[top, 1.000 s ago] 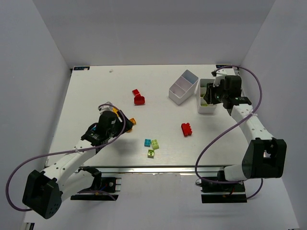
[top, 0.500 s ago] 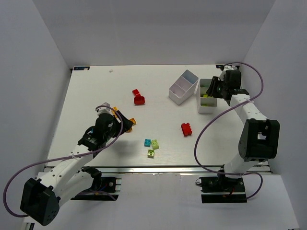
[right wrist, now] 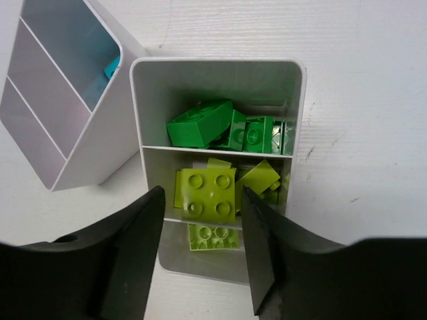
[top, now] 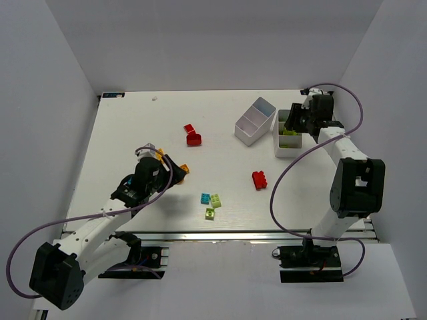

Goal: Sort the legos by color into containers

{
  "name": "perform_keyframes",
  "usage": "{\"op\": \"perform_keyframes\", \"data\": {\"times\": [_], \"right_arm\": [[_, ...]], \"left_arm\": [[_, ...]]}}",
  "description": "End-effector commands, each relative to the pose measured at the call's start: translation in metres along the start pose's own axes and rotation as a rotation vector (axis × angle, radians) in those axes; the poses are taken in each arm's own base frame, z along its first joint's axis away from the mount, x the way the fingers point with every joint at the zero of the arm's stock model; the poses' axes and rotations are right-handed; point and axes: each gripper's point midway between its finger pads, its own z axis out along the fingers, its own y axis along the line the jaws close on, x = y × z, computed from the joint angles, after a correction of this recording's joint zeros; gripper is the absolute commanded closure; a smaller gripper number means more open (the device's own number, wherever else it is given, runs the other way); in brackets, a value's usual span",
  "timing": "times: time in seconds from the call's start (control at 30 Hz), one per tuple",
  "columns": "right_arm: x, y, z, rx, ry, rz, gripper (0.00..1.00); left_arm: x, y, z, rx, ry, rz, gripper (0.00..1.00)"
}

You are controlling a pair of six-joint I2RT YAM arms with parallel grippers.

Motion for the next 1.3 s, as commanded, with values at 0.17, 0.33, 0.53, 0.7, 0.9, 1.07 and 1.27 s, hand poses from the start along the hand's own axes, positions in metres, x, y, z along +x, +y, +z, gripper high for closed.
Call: {"op": "perform_keyframes", "data": {"times": [0.17,0.33,0.53,0.7,0.9,1.07,1.27], "right_arm": [[-0.033,0.020,-0.033,-0.077,-0.101,-0.073,0.30],[-0.038,0.062,-0.063,-0.326,-0.151,-0.279,0.11],[0.068,0.146,-0.146,-1.073,-0.205,-0.923,0.14],[0.176,0.172,-0.177,-1.376,-0.023,-1.224,0.46],[0.220,0.212,-0.180,-1.411,-0.032,-1.352,0.32],[0.254,0.247,-0.178,-1.449,-0.070,-1.487,0.24],[0.269,0.307,-0.171,-1.399,-0.030,-1.374,0.27]], "left_arm": [[-0.005,-0.017,-0.001,0.070,0.002,0.008,0.22],[0.000,-0.023,0.003,0.108,0.031,0.038,0.29],[0.017,-0.033,0.008,0.168,0.133,0.115,0.81],[0.025,-0.027,0.009,0.157,0.174,0.151,0.80],[0.022,-0.018,0.002,0.125,0.143,0.151,0.47],[0.023,0.003,-0.004,0.048,0.118,0.143,0.44],[0.013,0.019,-0.016,-0.026,0.049,0.107,0.42]]}}
